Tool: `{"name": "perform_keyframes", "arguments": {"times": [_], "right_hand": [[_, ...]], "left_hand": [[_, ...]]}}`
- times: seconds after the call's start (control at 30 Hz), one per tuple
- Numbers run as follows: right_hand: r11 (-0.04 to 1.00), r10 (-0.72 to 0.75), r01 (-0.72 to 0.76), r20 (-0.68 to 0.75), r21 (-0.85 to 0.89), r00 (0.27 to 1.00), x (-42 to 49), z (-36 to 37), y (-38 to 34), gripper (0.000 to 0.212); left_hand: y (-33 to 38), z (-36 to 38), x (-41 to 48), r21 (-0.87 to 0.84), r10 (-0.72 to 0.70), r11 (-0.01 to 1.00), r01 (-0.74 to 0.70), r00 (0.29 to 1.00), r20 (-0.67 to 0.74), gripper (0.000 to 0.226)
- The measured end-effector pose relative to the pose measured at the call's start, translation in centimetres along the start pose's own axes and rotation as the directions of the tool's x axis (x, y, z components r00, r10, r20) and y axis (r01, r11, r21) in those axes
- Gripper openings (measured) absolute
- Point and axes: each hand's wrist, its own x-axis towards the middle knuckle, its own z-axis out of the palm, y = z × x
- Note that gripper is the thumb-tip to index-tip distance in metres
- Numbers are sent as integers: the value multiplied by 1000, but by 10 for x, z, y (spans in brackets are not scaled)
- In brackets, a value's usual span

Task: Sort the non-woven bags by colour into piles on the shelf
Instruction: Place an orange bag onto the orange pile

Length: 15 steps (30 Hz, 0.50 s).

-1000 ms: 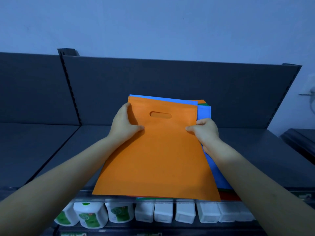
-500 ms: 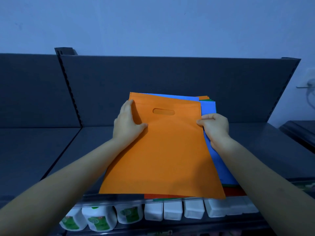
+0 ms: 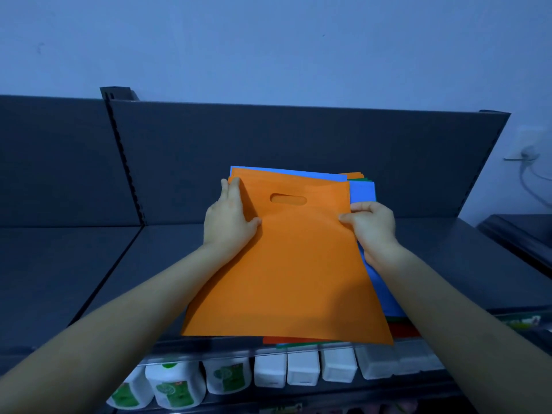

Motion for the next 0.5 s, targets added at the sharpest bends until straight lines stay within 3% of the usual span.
{"name": "perform_keyframes", "arguments": {"times": [0.3,0.5], "right_hand": [[997,-64,64,10,40,998,-13,7,-6,36],[988,32,-27,-36,151,999,-8,2,-6,44]], "left_hand": [[4,-2,-1,-86,-25,996,28,999,31,88],[1,-7,-3,-174,40,984,-36,999,22,88]]}}
